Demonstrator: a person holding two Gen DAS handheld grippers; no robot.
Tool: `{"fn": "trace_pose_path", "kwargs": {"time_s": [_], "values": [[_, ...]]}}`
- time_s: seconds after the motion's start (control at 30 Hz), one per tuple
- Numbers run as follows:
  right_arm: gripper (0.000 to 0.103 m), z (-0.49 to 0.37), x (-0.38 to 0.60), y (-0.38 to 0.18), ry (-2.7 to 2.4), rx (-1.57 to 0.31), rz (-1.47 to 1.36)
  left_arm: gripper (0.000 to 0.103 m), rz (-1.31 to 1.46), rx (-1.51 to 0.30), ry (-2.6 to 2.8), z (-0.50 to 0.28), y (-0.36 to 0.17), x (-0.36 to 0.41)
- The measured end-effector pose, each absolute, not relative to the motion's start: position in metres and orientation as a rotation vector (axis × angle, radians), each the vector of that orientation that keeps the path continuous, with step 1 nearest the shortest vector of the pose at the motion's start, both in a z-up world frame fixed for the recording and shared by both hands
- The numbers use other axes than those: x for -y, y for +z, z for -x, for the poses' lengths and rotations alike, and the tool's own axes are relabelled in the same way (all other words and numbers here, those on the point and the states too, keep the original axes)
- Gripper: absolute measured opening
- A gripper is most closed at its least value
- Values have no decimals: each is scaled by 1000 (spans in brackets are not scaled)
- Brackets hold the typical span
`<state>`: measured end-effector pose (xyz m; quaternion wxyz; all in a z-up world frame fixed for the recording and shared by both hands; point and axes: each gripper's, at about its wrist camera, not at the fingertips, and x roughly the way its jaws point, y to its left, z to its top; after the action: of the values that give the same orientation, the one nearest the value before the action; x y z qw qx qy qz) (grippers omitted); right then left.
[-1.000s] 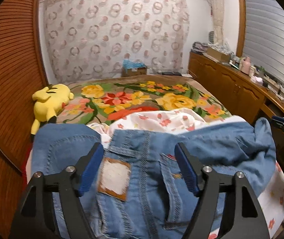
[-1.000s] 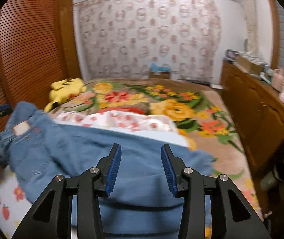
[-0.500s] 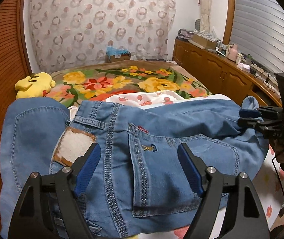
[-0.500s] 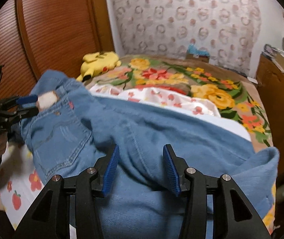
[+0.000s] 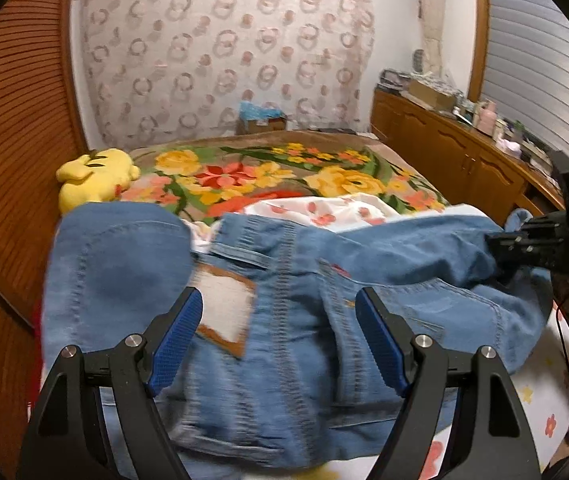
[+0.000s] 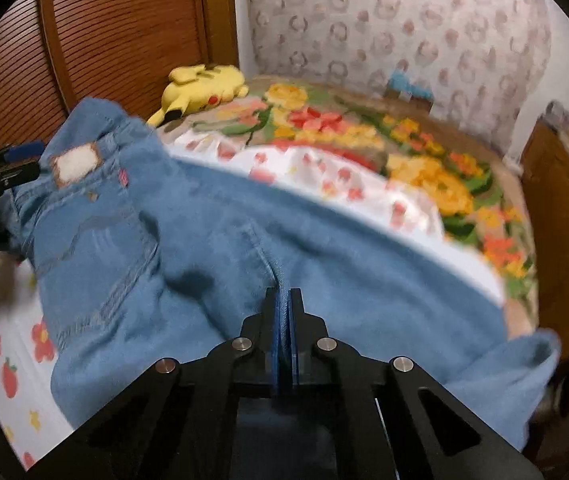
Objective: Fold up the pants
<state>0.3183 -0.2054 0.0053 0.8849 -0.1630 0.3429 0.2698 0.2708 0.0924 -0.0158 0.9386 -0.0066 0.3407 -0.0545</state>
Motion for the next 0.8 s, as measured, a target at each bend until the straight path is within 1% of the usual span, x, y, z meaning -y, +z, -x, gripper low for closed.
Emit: {"fn": "trace_pose_path", "kwargs": {"time_s": [0.1, 0.17, 0.47, 0.67, 0.7, 0.73, 0.8], "values": [[3, -331, 204, 22, 505, -623, 330, 80, 24, -686, -72, -271, -12, -107], [3, -340, 199, 24, 483, -595, 321, 80, 32, -685, -56, -270, -12, -115], [3, -388, 170, -14, 420, -634, 379, 80, 37, -695, -66, -272, -17, -112], [3, -377, 169, -6, 421, -675, 339, 80, 22, -707, -99, -276, -18, -96], [9, -376, 172, -3, 424, -677, 328, 80, 16, -710, -106, -279, -18, -94], [12, -369, 179, 4, 423, -674, 318, 80, 12, -712, -112, -281, -18, -92], [20, -361, 185, 10, 443, -670, 290, 80, 6, -723, -132, -290, -17, -90]]}}
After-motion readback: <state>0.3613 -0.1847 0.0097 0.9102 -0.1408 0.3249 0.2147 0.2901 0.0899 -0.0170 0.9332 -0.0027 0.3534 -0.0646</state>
